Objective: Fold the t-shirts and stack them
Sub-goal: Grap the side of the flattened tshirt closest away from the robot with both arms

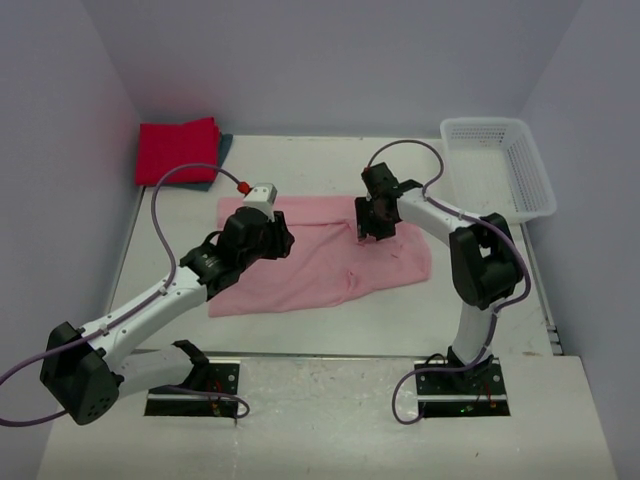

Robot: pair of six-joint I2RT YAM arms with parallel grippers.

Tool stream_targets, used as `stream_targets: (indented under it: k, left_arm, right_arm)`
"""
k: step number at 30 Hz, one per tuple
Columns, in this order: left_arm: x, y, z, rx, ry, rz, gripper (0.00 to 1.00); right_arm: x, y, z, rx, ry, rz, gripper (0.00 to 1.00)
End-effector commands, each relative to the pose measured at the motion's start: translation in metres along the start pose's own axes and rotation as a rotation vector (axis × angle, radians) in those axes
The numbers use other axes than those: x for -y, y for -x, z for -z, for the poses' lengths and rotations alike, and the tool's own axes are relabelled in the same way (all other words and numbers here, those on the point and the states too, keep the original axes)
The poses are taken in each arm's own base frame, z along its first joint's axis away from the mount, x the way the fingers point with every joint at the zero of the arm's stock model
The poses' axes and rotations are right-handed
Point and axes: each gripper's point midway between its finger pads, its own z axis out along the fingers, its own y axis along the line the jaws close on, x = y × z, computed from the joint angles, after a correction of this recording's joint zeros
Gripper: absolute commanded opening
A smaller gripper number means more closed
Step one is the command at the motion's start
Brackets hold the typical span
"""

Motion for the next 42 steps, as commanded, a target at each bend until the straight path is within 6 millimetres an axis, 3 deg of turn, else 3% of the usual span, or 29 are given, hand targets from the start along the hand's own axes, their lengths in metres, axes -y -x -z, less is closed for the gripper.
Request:
stream_targets:
  k: [1,11,17,18,24,26,31,34,36,39,42]
  left_arm:
    - [-0.001,0.013,0.004,0.039,0.006,0.009,0.44]
    - [-0.004,0.015,0.006,0.044,0.005,0.005,0.45]
    - [-0.005,0.012,0.003,0.031,0.004,0.001,0.46]
    - [-0.006,0.01,0.003,0.025,0.007,0.0,0.46]
    - [-0.012,0.006,0.001,0.02,0.024,-0.003,0.47]
    - [-0.016,0.002,-0.002,0.01,0.041,-0.004,0.47]
    - [-0.038,-0.017,-0.009,-0.064,0.164,0.018,0.42]
    - [-0.063,-0.036,-0.006,-0.133,0.326,0.069,0.37]
    - [-0.081,-0.052,0.002,-0.165,0.438,0.144,0.33]
    - [-0.09,-0.079,0.007,-0.213,0.481,0.262,0.33]
    - [-0.1,-0.091,0.017,-0.211,0.53,0.338,0.33]
  right_arm:
    - [0.002,-0.002,-0.008,-0.006,-0.023,-0.002,0.5]
    - [0.004,-0.009,-0.021,-0.025,-0.039,-0.025,0.42]
    - [0.005,-0.01,-0.021,-0.02,-0.041,-0.036,0.31]
    - [0.005,-0.01,-0.021,-0.02,-0.04,-0.034,0.25]
    - [0.007,-0.01,-0.022,-0.02,-0.052,-0.038,0.13]
    - [0.007,-0.01,-0.02,-0.018,-0.053,-0.04,0.0]
    - [0.009,-0.005,0.001,0.03,-0.062,-0.046,0.0]
    - [0.011,-0.003,0.019,0.064,-0.063,-0.051,0.0]
    - [0.011,-0.002,0.028,0.08,-0.061,-0.054,0.0]
    - [0.012,0.0,0.041,0.101,-0.06,-0.054,0.0]
    - [0.008,0.002,0.052,0.118,-0.031,-0.054,0.0]
